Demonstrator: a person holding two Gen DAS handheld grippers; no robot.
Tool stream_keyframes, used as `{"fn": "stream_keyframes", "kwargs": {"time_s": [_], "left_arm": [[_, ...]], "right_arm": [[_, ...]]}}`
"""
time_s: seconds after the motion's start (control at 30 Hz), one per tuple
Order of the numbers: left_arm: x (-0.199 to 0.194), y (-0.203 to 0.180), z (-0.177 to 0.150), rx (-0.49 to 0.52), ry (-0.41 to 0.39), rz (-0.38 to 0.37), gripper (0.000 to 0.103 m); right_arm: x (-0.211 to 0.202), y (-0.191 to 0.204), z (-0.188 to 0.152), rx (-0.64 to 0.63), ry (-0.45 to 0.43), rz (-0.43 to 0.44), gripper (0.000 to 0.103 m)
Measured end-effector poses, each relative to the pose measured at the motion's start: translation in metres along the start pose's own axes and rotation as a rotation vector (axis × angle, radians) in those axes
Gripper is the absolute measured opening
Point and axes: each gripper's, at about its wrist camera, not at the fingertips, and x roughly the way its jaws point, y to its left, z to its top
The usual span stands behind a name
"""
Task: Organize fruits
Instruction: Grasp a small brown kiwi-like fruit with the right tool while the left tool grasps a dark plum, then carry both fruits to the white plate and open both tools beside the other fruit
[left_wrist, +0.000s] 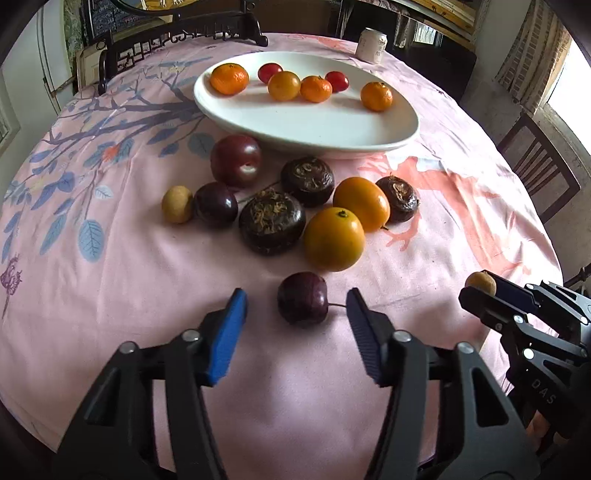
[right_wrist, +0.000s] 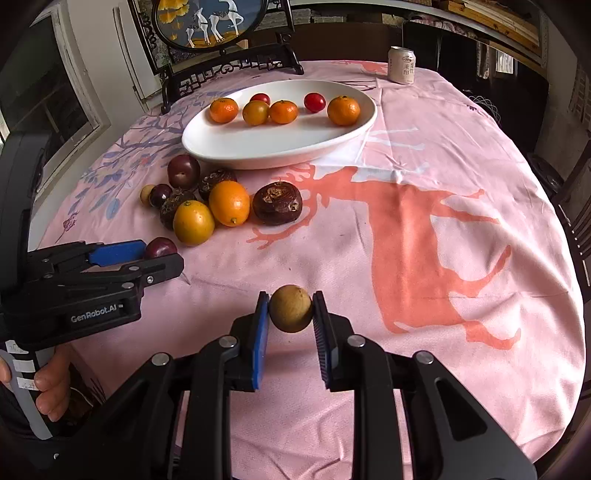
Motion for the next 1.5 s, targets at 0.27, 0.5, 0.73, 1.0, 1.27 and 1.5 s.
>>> {"fn": "stream_keyframes", "kwargs": {"time_s": [0.27, 0.5, 0.73, 1.0, 1.27, 1.5], "left_arm": [[-0.005, 0.005, 0.0, -0.014, -0.014, -0.007, 0.03], [-0.022, 0.014, 0.001, -0.031, -0.053, -0.018, 0.03], [-0.038, 0.019, 0.004, -0.038, -0.084, -0.017, 0.03], [-0.051, 0.029, 0.019, -0.039, -0.103, -0.028, 0.03], [-0.06, 0.037, 0.096, -0.005, -0.155, 0.047, 0.03], [-0.006, 0.031, 0.166, -0.014, -0.088, 0.056, 0.031]], "right_arm": [[0.002, 0.001, -0.002, 0.008, 0.006, 0.024, 0.024], [0.004, 0.005, 0.001, 0.001, 0.012, 0.033, 0.024], [0.003, 0.01, 0.003, -0.009, 0.007, 0.038, 0.024], [0.001, 0.009, 0.019, -0.022, -0.009, 0.049, 0.024], [-0.001, 0.001, 0.077, -0.069, -0.069, 0.04, 0.024], [0.029, -0.006, 0.155, -0.085, -0.079, 0.08, 0.024]]}}
